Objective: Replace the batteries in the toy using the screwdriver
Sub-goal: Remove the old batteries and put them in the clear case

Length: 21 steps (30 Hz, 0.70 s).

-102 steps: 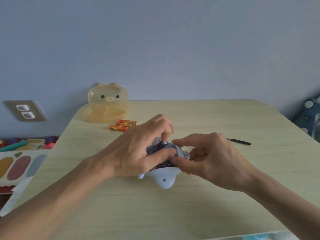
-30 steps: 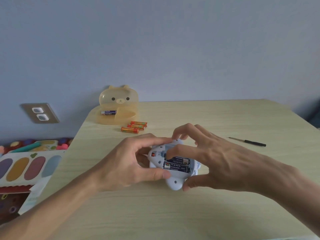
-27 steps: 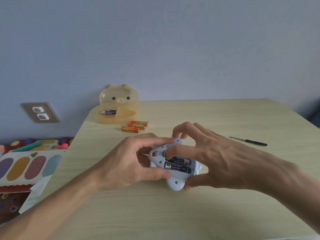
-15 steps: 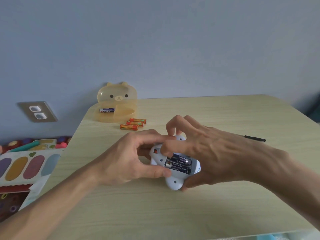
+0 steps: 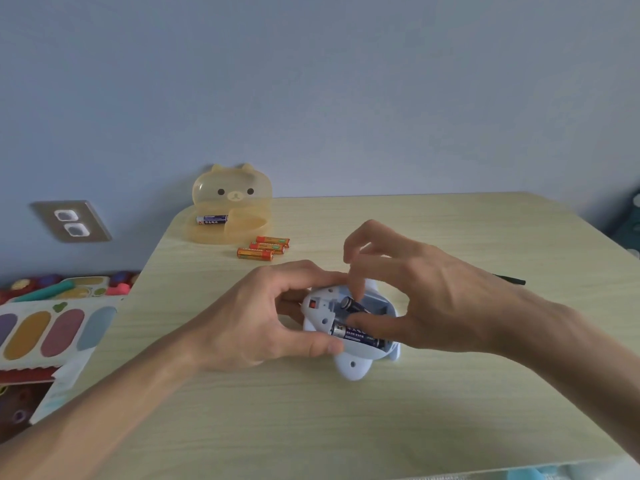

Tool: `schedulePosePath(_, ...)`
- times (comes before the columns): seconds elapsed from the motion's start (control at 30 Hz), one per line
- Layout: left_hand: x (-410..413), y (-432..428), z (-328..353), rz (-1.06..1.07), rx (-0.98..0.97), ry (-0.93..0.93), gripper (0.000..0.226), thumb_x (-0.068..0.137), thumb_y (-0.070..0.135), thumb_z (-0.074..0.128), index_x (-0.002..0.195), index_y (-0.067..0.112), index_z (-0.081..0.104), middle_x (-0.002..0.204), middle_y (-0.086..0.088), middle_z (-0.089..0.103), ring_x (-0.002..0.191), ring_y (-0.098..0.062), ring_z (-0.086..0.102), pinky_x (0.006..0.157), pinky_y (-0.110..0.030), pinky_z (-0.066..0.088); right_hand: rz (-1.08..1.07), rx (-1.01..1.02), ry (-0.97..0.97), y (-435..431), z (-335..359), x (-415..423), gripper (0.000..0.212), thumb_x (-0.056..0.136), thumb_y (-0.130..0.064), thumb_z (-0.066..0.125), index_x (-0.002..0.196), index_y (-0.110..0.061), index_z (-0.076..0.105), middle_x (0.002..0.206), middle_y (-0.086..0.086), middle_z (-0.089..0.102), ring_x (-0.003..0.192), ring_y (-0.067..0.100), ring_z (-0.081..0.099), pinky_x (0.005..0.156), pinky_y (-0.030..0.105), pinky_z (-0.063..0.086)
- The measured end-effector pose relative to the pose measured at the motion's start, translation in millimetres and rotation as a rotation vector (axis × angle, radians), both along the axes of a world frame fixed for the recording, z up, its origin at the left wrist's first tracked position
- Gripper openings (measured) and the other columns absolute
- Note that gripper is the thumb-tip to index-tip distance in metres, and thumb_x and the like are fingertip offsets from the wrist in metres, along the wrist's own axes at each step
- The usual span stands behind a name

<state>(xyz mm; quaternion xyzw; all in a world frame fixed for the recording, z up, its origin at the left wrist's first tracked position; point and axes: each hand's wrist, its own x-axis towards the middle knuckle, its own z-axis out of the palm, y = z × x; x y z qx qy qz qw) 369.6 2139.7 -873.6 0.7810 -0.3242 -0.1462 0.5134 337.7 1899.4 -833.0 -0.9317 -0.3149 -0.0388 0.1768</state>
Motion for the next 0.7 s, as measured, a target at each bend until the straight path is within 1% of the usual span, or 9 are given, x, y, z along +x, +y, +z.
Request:
schedulePosePath(0.1,1.0,0.9,-2.7,0.02,-0.032,0.024,0.063,0.076,0.017,0.093,0.133,0.033,0.072,0.112,-0.005,0.07,0.103,-0.017,0.075,0.091,-0.024,0.058,-0.033,0.011,0.01,-3.6,-4.2,0.1,0.019,0.089,-0.049,0.068,0.094,-0.031,0.07,0.135,-0.019,0.049,0.117,0.01,0.065,0.087,0.037,0.058)
schedulePosePath(0.2,0.7,-1.4,-3.6,0.019,-0.063,0.041,0.063,0.073,0.023,0.091,0.129,0.046,0.072,0.112,-0.003,0.07,0.103,-0.018,0.075,0.092,-0.025,0.06,-0.054,-0.004,-0.006,-4.0,-6.3,-1.9,0.015,0.089,-0.043,0.073,0.088,-0.029,0.078,0.136,-0.021,0.054,0.114,-0.008,0.054,0.091,0.023,0.051)
schedulePosePath(0.27,1.5,-0.6,-5.6,0.027,-0.074,0.049,0.063,0.074,0.021,0.092,0.128,0.046,0.072,0.114,-0.005,0.07,0.104,-0.019,0.075,0.092,-0.026,0.06,-0.068,0.026,0.002,-2.8,-7.4,-1.0,0.012,0.088,-0.039,0.076,0.087,-0.028,0.079,0.132,-0.022,0.057,0.111,-0.012,0.052,0.091,0.019,0.049)
schedulePosePath(0.37,3.3,4.7,-9.5,0.04,-0.092,0.086,0.064,0.077,0.012,0.092,0.131,0.038,0.072,0.117,-0.006,0.072,0.106,-0.02,0.076,0.093,-0.029,0.062,-0.093,0.204,0.029,-1.0,-4.0,2.3,0.014,0.085,-0.04,0.077,0.086,-0.027,0.081,0.124,-0.02,0.065,0.114,-0.001,0.064,0.094,0.026,0.054)
schedulePosePath(0.43,3.4,8.8,-10.9,0.069,-0.094,0.106,0.063,0.075,0.013,0.092,0.133,0.03,0.072,0.115,-0.006,0.072,0.105,-0.02,0.077,0.094,-0.032,0.062,-0.12,0.398,0.068,2.7,7.7,9.4,0.016,0.084,-0.038,0.078,0.092,-0.024,0.082,0.113,-0.016,0.075,0.103,0.006,0.074,0.091,0.032,0.06)
schedulePosePath(0.5,2.0,11.5,-13.2,0.102,-0.113,0.13,0.065,0.074,0.012,0.093,0.134,0.027,0.071,0.115,-0.01,0.071,0.104,-0.02,0.077,0.095,-0.033,0.062,-0.145,0.531,0.141,14.8,24.2,25.6,0.014,0.086,-0.029,0.08,0.095,-0.018,0.082,0.093,-0.008,0.083,0.088,0.006,0.079,0.086,0.034,0.063)
schedulePosePath(0.57,2.0,12.4,-16.3,0.102,-0.136,0.146,0.067,0.077,0.007,0.092,0.137,0.024,0.07,0.118,-0.016,0.069,0.108,-0.027,0.076,0.099,-0.038,0.062,-0.145,0.505,0.143,38.5,38.4,52.5,0.009,0.089,-0.023,0.08,0.092,-0.014,0.082,0.081,-0.004,0.083,0.081,0.008,0.08,0.084,0.032,0.063)
schedulePosePath(0.63,1.7,12.5,-17.9,0.098,-0.148,0.152,0.067,0.079,0.005,0.092,0.139,0.024,0.069,0.119,-0.019,0.066,0.11,-0.032,0.075,0.101,-0.045,0.061,-0.118,0.41,0.11,73.5,47.2,83.3,0.007,0.088,-0.022,0.081,0.09,-0.015,0.083,0.08,-0.005,0.082,0.078,0.006,0.078,0.081,0.028,0.062)
schedulePosePath(0.7,1.2,12.4,-17.7,0.094,-0.142,0.154,0.066,0.08,0.006,0.091,0.139,0.025,0.069,0.119,-0.019,0.065,0.111,-0.034,0.074,0.101,-0.051,0.06,-0.087,0.296,0.067,112.5,48.6,112.9,0.007,0.085,-0.02,0.08,0.089,-0.016,0.083,0.083,-0.006,0.082,0.08,0.006,0.077,0.081,0.03,0.062)
